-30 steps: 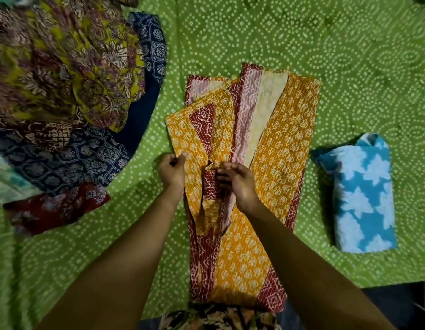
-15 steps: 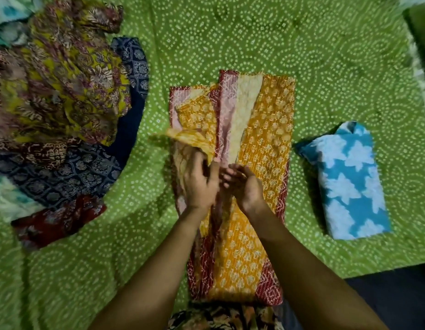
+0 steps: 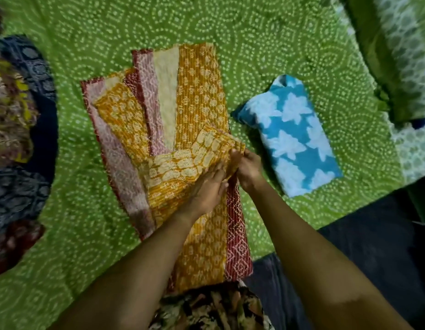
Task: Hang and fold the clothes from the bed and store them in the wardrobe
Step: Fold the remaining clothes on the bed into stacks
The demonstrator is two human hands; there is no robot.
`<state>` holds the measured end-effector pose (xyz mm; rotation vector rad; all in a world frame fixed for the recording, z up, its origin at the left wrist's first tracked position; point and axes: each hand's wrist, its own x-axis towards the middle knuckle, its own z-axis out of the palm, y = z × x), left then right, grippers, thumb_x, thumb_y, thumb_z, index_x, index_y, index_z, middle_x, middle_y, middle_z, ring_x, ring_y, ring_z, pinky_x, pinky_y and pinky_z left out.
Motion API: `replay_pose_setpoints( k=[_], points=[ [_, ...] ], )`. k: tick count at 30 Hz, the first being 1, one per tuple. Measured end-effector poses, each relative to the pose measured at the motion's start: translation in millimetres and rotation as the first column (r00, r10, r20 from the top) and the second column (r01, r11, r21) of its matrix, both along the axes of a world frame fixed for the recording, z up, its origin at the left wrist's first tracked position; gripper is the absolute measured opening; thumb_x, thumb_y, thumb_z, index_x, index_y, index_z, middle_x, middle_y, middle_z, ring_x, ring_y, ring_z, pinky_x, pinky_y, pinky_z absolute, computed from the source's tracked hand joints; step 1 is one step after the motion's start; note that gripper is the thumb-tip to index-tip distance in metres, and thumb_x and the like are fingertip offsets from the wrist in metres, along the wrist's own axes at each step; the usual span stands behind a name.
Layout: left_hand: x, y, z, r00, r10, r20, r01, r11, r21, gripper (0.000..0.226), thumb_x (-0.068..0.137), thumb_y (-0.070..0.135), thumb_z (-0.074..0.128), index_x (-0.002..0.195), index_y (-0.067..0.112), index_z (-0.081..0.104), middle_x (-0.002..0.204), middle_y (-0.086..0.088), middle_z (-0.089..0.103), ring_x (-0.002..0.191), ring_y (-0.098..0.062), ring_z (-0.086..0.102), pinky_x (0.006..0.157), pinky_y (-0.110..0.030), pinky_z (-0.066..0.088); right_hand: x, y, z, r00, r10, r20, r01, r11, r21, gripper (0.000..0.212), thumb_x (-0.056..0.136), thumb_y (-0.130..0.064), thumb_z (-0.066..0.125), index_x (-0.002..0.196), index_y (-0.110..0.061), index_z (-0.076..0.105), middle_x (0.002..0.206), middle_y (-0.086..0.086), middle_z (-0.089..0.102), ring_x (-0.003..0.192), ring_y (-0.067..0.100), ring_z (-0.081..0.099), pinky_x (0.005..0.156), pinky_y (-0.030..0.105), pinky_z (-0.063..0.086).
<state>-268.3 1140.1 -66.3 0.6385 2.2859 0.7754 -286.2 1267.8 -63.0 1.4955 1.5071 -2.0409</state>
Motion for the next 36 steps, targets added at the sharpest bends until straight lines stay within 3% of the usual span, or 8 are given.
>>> replay_pose_setpoints(
  k=[7, 13, 17, 20, 22, 25, 29, 36],
  points=[
    [10.2, -7.0, -3.0, 0.956, 0.064, -0.286, -0.072, 0.997, -0.017, 0.043, 0.101, 0.026, 0.033, 0.140, 0.009, 0.039, 0.156, -0.001, 0.008, 0.143, -0.015, 0.002, 0.115, -0.025, -0.007, 5.4, 27.4, 10.6, 0.960, -0.229, -0.160, 0.279, 0.776, 0.565, 0.024, 0.096, -0.008, 0.048, 0.111, 0.009, 0.056, 0.093, 0.008, 0.057, 0.088, 0.016, 0.052, 0.072, 0.024, 0.039],
    [20.1, -26.4, -27.2, 0.998, -0.063, -0.016, 0.054, 0.933, -0.356, 0.062, 0.099, 0.033, 0.038, 0.149, 0.028, 0.002, 0.155, -0.004, -0.018, 0.140, -0.019, -0.021, 0.113, -0.047, -0.011, 19.7, 19.5, 18.0, 0.977, -0.102, -0.186, 0.205, 0.686, 0.698, 0.037, 0.100, -0.012, 0.042, 0.134, 0.001, 0.041, 0.107, 0.009, 0.058, 0.088, 0.013, 0.054, 0.072, 0.013, 0.034],
    [5.3, -24.8, -30.4, 0.989, -0.006, 0.146, 0.043, 0.968, -0.248, 0.056, 0.096, 0.020, 0.048, 0.147, 0.020, 0.025, 0.158, -0.006, 0.007, 0.144, -0.026, 0.011, 0.115, -0.044, 0.012, 39.5, 1.1, 12.5, 0.930, 0.334, -0.153, -0.109, 0.649, 0.753, 0.034, 0.099, -0.018, 0.040, 0.132, -0.010, 0.039, 0.100, 0.016, 0.061, 0.071, 0.018, 0.054, 0.055, 0.016, 0.038],
    [-5.9, -27.2, -19.8, 0.902, 0.429, -0.055, -0.432, 0.889, -0.153, 0.048, 0.091, 0.005, 0.050, 0.138, 0.009, 0.042, 0.144, -0.013, 0.042, 0.124, -0.034, 0.047, 0.099, -0.043, 0.043, 56.7, -17.2, 3.2, 0.647, 0.761, -0.048, -0.436, 0.421, 0.796, 0.040, 0.099, -0.029, 0.034, 0.134, -0.012, 0.037, 0.119, 0.015, 0.059, 0.096, 0.024, 0.061, 0.079, 0.029, 0.053],
    [-12.1, -41.8, -20.4, 0.851, 0.494, -0.178, -0.524, 0.819, -0.234, 0.043, 0.090, 0.004, 0.050, 0.133, 0.006, 0.047, 0.145, -0.013, 0.040, 0.129, -0.033, 0.040, 0.103, -0.043, 0.038, 60.3, -26.0, -2.1, 0.382, 0.919, 0.100, -0.647, 0.188, 0.739, 0.054, 0.097, -0.045, 0.025, 0.132, -0.008, 0.043, 0.131, 0.015, 0.054, 0.123, 0.028, 0.050, 0.111, 0.046, 0.030],
    [-14.1, -68.0, -26.6, 0.837, 0.538, -0.101, -0.541, 0.785, -0.302, 0.045, 0.091, 0.005, 0.049, 0.135, 0.010, 0.046, 0.151, -0.009, 0.030, 0.140, -0.026, 0.025, 0.112, -0.041, 0.027, 61.5, -38.8, -8.6, 0.056, 0.960, 0.274, -0.842, -0.102, 0.530, 0.058, 0.097, -0.052, 0.023, 0.116, -0.009, 0.058, 0.119, 0.011, 0.060, 0.116, 0.023, 0.052, 0.114, 0.053, 0.014],
    [-14.1, -88.2, -20.9, 0.805, 0.592, -0.038, -0.589, 0.789, -0.178, 0.040, 0.093, 0.003, 0.045, 0.131, 0.011, 0.051, 0.142, -0.011, 0.045, 0.126, -0.029, 0.045, 0.099, -0.039, 0.039, 51.0, -62.3, -6.8, 0.379, 0.919, 0.111, -0.807, 0.269, 0.525, 0.056, 0.098, -0.050, 0.025, 0.110, -0.006, 0.059, 0.099, 0.013, 0.064, 0.082, 0.026, 0.063, 0.078, 0.047, 0.053],
    [-28.5, -122.7, -9.1, 0.600, 0.790, -0.127, -0.800, 0.590, -0.108, 0.031, 0.088, 0.002, 0.049, 0.115, 0.009, 0.063, 0.109, -0.018, 0.065, 0.087, -0.035, 0.062, 0.070, -0.038, 0.048, -2.7, -112.8, 5.3, 0.534, 0.845, -0.021, -0.740, 0.478, 0.473, 0.030, 0.098, -0.014, 0.046, 0.124, -0.004, 0.056, 0.124, 0.015, 0.061, 0.113, 0.027, 0.056, 0.081, 0.017, 0.039]
  ],
)
